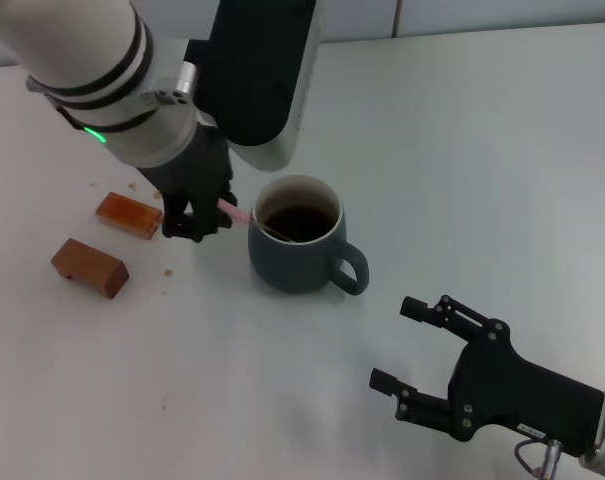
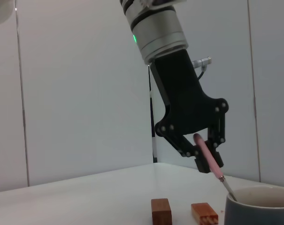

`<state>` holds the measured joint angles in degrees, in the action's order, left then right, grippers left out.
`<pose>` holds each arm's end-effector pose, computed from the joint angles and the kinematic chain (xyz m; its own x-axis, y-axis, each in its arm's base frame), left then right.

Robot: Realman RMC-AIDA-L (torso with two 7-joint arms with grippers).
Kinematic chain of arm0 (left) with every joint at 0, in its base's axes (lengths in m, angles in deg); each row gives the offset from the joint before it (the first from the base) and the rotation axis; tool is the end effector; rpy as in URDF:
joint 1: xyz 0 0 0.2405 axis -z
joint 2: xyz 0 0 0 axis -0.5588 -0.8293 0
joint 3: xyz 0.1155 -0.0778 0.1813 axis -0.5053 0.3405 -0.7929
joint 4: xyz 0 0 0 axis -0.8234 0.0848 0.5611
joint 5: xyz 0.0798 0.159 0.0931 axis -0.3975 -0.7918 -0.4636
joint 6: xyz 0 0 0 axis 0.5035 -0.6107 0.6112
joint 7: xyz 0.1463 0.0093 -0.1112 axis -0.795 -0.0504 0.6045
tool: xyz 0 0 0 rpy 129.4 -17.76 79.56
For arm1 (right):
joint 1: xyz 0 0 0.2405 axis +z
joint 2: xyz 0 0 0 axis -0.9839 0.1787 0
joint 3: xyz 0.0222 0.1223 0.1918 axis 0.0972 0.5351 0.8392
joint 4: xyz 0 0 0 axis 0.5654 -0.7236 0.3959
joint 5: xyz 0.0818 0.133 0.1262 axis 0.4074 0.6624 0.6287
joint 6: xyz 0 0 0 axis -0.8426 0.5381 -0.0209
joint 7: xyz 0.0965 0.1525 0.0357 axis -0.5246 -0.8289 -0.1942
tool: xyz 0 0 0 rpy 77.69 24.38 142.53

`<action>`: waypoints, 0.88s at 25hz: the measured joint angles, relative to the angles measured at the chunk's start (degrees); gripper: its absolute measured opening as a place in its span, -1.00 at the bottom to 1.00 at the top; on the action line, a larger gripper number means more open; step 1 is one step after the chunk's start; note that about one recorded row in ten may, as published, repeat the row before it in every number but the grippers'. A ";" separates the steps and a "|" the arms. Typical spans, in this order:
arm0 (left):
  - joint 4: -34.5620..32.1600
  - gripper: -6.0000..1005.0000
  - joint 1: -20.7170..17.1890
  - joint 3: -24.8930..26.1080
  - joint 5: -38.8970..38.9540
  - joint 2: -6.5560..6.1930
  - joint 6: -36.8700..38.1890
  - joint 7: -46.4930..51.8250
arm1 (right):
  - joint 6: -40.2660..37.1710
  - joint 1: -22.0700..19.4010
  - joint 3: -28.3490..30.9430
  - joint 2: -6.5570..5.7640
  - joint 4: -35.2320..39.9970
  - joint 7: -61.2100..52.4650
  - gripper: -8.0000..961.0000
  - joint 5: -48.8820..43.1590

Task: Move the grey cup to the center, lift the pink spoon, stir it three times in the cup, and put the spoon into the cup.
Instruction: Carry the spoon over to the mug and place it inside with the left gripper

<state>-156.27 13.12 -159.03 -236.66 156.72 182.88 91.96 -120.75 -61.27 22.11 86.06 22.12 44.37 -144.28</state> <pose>-0.1017 0.3380 -0.0351 0.7419 -0.3010 -0.5992 -0.3851 -0.9228 -0.0133 0.2447 0.2055 -0.0872 0.7139 -0.0355 -0.6994 -0.3575 -0.8773 -0.3204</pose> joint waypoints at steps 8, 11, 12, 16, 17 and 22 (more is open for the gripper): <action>-0.49 -0.72 0.28 0.50 -1.31 0.00 -2.84 0.52 | -0.01 -0.12 0.00 -0.01 0.16 0.00 0.72 0.00; -1.14 -0.72 0.27 -0.12 -0.04 0.00 -4.77 0.72 | -0.01 -0.14 -0.04 -0.01 0.18 0.00 0.72 0.00; -1.14 -0.72 0.29 -0.37 0.24 0.00 -4.85 0.73 | -0.01 -0.14 -0.07 -0.01 0.18 0.00 0.72 0.00; -1.31 -0.72 0.14 -1.98 1.23 0.00 -4.18 0.62 | -0.01 -0.16 -0.09 -0.01 0.18 0.00 0.72 0.00; -1.46 -0.72 -0.01 -2.27 1.25 0.00 -3.73 0.55 | -0.02 -0.16 -0.09 -0.01 0.18 0.00 0.72 0.00; -1.73 -0.72 -0.31 -2.59 0.24 0.00 -0.90 0.22 | -0.01 -0.16 -0.09 -0.01 0.18 0.00 0.72 0.00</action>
<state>-158.00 12.81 -161.61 -236.41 156.72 181.98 92.18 -120.76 -61.43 22.02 86.06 22.30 44.37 -144.28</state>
